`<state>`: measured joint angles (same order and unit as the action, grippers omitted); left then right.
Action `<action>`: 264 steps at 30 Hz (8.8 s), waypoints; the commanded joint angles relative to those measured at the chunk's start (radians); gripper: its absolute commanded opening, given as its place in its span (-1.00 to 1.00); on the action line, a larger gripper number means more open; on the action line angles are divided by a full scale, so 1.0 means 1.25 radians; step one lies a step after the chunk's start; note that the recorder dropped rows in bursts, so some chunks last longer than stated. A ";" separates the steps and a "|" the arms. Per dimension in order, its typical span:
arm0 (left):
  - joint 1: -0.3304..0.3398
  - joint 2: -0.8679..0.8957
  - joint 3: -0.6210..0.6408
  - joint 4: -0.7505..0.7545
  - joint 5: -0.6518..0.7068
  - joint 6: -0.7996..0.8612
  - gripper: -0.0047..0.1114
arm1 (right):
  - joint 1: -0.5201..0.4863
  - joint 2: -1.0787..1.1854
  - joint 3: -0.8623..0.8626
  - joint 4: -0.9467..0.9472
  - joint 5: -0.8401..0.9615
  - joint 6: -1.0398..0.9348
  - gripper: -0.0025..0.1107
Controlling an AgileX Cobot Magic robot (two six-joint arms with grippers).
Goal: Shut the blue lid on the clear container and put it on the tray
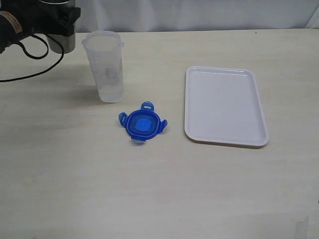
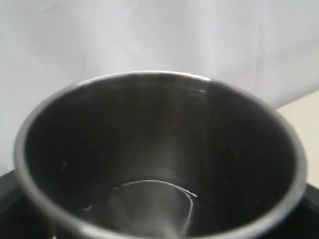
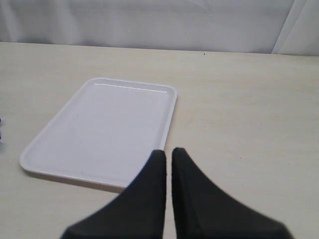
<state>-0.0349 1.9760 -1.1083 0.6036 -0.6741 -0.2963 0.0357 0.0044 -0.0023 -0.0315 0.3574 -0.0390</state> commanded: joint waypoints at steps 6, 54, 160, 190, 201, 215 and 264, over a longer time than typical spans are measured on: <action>0.000 0.061 -0.013 -0.172 -0.096 -0.020 -0.92 | 0.001 -0.003 0.002 0.001 -0.009 0.001 -0.88; 0.000 0.313 -0.250 -0.157 -0.046 0.005 -0.72 | 0.001 -0.003 0.002 0.001 -0.009 0.001 -0.88; -0.140 -0.188 0.373 -1.808 1.036 1.471 -0.71 | 0.001 -0.003 0.002 0.001 -0.009 0.001 -0.88; -0.285 -0.069 0.250 -1.878 0.851 1.598 -0.09 | 0.001 -0.003 0.002 0.001 -0.009 0.001 -0.88; -0.290 -0.015 0.222 -1.878 0.834 1.537 -0.09 | 0.001 -0.003 0.002 0.001 -0.009 0.001 -0.88; -0.290 0.043 0.161 -1.878 0.827 1.534 -0.09 | 0.001 -0.003 0.002 0.001 -0.009 0.001 -0.88; -0.288 0.024 0.147 -1.782 0.871 1.433 -0.86 | 0.001 -0.003 0.002 0.001 -0.009 0.001 -0.88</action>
<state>-0.3947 2.0451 -0.9363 -1.6739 0.4408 1.5331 0.0357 0.0044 -0.0023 -0.0315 0.3574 -0.0390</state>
